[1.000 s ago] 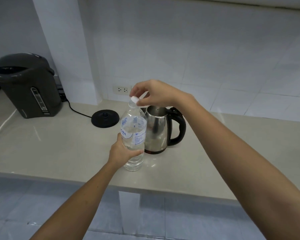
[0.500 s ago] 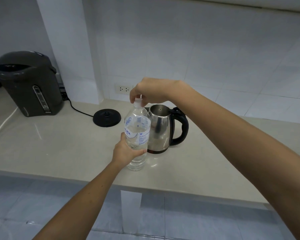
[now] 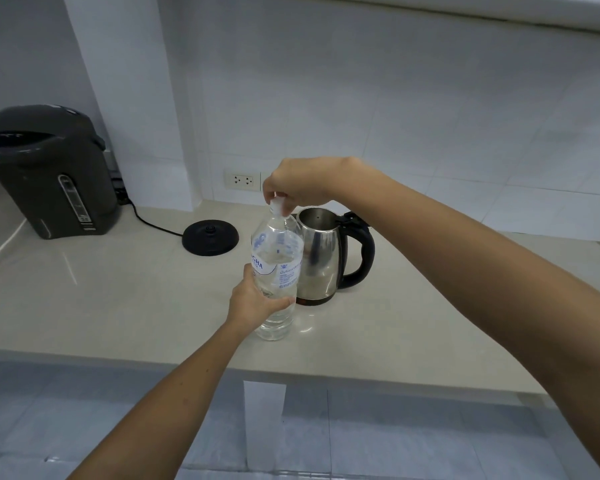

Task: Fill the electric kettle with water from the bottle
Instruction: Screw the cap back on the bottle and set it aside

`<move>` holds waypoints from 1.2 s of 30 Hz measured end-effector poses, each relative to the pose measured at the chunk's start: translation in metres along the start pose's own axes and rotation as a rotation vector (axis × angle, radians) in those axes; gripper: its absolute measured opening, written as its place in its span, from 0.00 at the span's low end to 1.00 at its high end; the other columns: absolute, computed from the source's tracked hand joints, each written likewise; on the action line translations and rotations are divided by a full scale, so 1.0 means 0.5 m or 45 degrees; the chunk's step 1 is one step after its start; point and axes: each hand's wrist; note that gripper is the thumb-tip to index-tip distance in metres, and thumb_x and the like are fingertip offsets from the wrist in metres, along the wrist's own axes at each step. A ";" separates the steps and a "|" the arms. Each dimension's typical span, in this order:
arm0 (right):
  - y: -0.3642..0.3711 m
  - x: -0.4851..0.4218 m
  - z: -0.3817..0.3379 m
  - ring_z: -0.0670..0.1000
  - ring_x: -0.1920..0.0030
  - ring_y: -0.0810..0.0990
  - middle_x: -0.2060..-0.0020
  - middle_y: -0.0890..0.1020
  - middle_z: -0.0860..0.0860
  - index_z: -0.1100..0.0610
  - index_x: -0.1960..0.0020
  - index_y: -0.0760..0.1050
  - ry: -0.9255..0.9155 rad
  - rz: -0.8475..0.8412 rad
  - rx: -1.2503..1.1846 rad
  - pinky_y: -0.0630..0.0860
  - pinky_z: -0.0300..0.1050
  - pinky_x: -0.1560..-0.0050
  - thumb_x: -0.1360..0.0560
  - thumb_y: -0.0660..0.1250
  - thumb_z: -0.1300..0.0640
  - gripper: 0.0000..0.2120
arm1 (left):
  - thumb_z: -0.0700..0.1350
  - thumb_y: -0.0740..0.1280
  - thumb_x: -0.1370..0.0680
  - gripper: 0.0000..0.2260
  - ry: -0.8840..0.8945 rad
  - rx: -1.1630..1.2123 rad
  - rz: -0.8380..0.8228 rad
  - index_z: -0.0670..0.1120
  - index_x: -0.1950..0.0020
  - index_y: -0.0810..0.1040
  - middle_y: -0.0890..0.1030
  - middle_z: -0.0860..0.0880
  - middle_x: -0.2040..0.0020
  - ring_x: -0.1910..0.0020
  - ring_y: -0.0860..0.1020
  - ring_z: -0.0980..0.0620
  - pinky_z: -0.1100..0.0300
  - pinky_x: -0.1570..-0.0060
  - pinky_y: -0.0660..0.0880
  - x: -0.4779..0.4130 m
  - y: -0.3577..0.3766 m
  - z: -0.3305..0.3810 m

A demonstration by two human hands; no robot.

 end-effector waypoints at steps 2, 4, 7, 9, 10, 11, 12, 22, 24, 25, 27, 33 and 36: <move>0.001 0.008 0.010 0.51 0.54 0.73 0.55 0.75 0.49 0.56 0.39 0.76 -0.028 0.052 -0.002 0.67 0.38 0.63 0.24 0.64 0.59 0.13 | 0.50 0.80 0.36 0.36 0.010 -0.014 -0.008 0.47 0.36 0.65 0.74 0.55 0.49 0.52 0.74 0.54 0.61 0.53 0.72 0.001 0.001 0.001; 0.003 0.016 0.024 0.49 0.54 0.74 0.57 0.76 0.46 0.53 0.40 0.78 -0.067 0.095 -0.031 0.66 0.33 0.64 0.25 0.68 0.59 0.14 | 0.51 0.80 0.36 0.35 0.022 -0.034 -0.033 0.47 0.36 0.64 0.74 0.55 0.49 0.52 0.74 0.54 0.61 0.54 0.73 0.000 -0.001 0.003; 0.007 0.013 0.035 0.47 0.54 0.75 0.57 0.80 0.46 0.51 0.41 0.80 -0.144 0.125 -0.024 0.67 0.26 0.63 0.28 0.71 0.64 0.17 | 0.50 0.80 0.36 0.36 0.026 -0.031 -0.075 0.48 0.35 0.64 0.74 0.55 0.49 0.52 0.74 0.54 0.61 0.54 0.72 -0.005 -0.004 0.002; 0.013 -0.001 0.039 0.49 0.53 0.82 0.52 0.84 0.50 0.50 0.43 0.81 -0.218 0.118 -0.004 0.77 0.38 0.53 0.29 0.69 0.69 0.20 | 0.49 0.80 0.36 0.36 0.027 -0.018 -0.094 0.48 0.35 0.64 0.74 0.56 0.49 0.53 0.75 0.55 0.62 0.54 0.72 -0.006 -0.007 0.002; 0.015 -0.008 0.042 0.50 0.53 0.84 0.49 0.84 0.51 0.50 0.44 0.81 -0.250 0.119 -0.003 0.79 0.45 0.51 0.29 0.67 0.72 0.22 | 0.49 0.80 0.36 0.36 0.029 -0.008 -0.106 0.48 0.35 0.64 0.74 0.56 0.49 0.53 0.75 0.55 0.63 0.54 0.72 -0.007 -0.009 0.002; 0.019 -0.012 0.048 0.51 0.53 0.85 0.48 0.84 0.51 0.50 0.44 0.82 -0.258 0.124 0.002 0.80 0.49 0.50 0.29 0.66 0.73 0.23 | 0.49 0.80 0.35 0.36 0.031 0.000 -0.118 0.48 0.34 0.64 0.74 0.56 0.48 0.53 0.75 0.55 0.64 0.55 0.71 -0.008 -0.009 0.001; 0.019 -0.013 0.051 0.51 0.53 0.86 0.47 0.84 0.51 0.50 0.44 0.82 -0.260 0.132 0.007 0.80 0.50 0.50 0.29 0.65 0.74 0.23 | 0.48 0.80 0.35 0.36 0.033 0.007 -0.125 0.48 0.34 0.64 0.74 0.57 0.48 0.53 0.75 0.56 0.66 0.56 0.71 -0.009 -0.010 0.001; 0.010 -0.022 0.005 0.50 0.59 0.81 0.68 0.82 0.50 0.61 0.53 0.77 0.117 -0.068 -0.001 0.69 0.38 0.69 0.22 0.64 0.49 0.14 | 0.49 0.81 0.36 0.36 0.041 0.033 -0.098 0.49 0.35 0.64 0.76 0.56 0.48 0.54 0.76 0.55 0.61 0.53 0.74 -0.020 -0.005 -0.009; 0.016 -0.030 -0.010 0.54 0.57 0.81 0.71 0.78 0.49 0.61 0.61 0.74 0.182 -0.091 0.083 0.70 0.40 0.68 0.21 0.61 0.46 0.20 | 0.49 0.80 0.36 0.36 0.030 0.046 -0.097 0.49 0.35 0.64 0.77 0.55 0.48 0.54 0.76 0.55 0.61 0.53 0.74 -0.020 -0.005 -0.008; 0.020 -0.030 -0.016 0.55 0.56 0.80 0.69 0.77 0.50 0.61 0.62 0.73 0.218 -0.072 0.125 0.70 0.41 0.67 0.20 0.58 0.46 0.21 | 0.49 0.80 0.36 0.35 0.022 0.042 -0.098 0.49 0.36 0.65 0.77 0.55 0.48 0.55 0.77 0.55 0.61 0.54 0.74 -0.019 -0.005 -0.007; 0.032 -0.029 -0.029 0.57 0.49 0.78 0.57 0.78 0.54 0.62 0.51 0.77 0.335 0.004 0.153 0.70 0.42 0.61 0.18 0.55 0.47 0.21 | 0.49 0.80 0.36 0.32 0.020 0.027 -0.096 0.50 0.39 0.64 0.76 0.55 0.49 0.57 0.76 0.58 0.60 0.55 0.73 -0.015 -0.005 -0.004; 0.057 -0.036 -0.045 0.55 0.56 0.75 0.63 0.74 0.50 0.58 0.48 0.74 0.604 0.206 -0.150 0.65 0.43 0.64 0.20 0.58 0.44 0.17 | 0.48 0.80 0.34 0.36 0.017 0.077 -0.205 0.48 0.34 0.61 0.73 0.55 0.46 0.51 0.73 0.55 0.60 0.52 0.70 -0.012 -0.016 -0.002; 0.087 -0.012 -0.043 0.55 0.57 0.74 0.59 0.73 0.52 0.60 0.44 0.70 0.607 0.371 -0.304 0.67 0.45 0.62 0.26 0.62 0.36 0.27 | 0.44 0.77 0.30 0.39 0.047 0.141 -0.457 0.49 0.28 0.56 0.71 0.55 0.39 0.41 0.71 0.54 0.59 0.43 0.70 -0.021 -0.039 -0.012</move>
Point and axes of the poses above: each hand's wrist, its own x-axis away from the middle knuckle, its own y-axis out of the palm, z = x × y
